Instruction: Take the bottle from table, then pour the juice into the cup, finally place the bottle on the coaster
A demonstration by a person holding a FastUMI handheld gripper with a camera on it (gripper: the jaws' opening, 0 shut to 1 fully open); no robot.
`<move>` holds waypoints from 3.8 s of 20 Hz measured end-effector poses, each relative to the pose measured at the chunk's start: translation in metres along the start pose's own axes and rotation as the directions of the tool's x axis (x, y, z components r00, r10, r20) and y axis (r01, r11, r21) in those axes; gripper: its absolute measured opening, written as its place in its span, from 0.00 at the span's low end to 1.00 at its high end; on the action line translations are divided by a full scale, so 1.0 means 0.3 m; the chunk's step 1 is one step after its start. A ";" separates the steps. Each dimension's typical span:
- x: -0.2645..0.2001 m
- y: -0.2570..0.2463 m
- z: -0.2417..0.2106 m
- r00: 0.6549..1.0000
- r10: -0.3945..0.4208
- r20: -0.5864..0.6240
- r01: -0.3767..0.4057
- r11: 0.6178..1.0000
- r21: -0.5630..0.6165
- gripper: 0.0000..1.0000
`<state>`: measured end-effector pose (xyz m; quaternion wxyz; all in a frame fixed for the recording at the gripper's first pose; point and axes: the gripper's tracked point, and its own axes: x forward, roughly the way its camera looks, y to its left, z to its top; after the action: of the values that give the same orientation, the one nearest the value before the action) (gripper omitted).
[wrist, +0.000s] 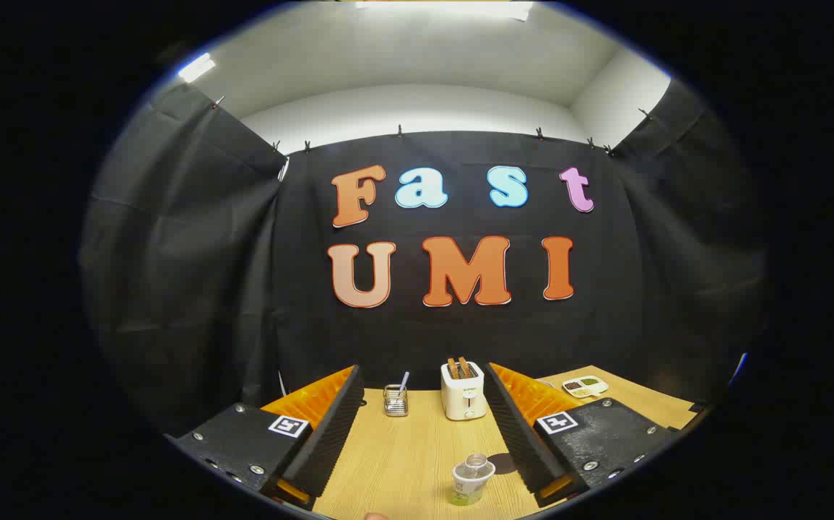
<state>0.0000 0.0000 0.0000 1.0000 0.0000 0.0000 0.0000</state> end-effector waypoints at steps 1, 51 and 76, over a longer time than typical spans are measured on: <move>-0.003 0.004 -0.006 1.000 0.000 -0.007 0.000 1.000 0.007 0.99; 0.132 -0.222 -0.840 0.911 -0.121 -0.394 0.101 0.992 -0.071 0.99; 0.161 -0.233 -1.066 0.870 -0.114 -0.479 0.106 0.993 -0.043 0.58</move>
<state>0.0483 -0.0699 -0.3198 0.9670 -0.0078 0.2483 -0.0568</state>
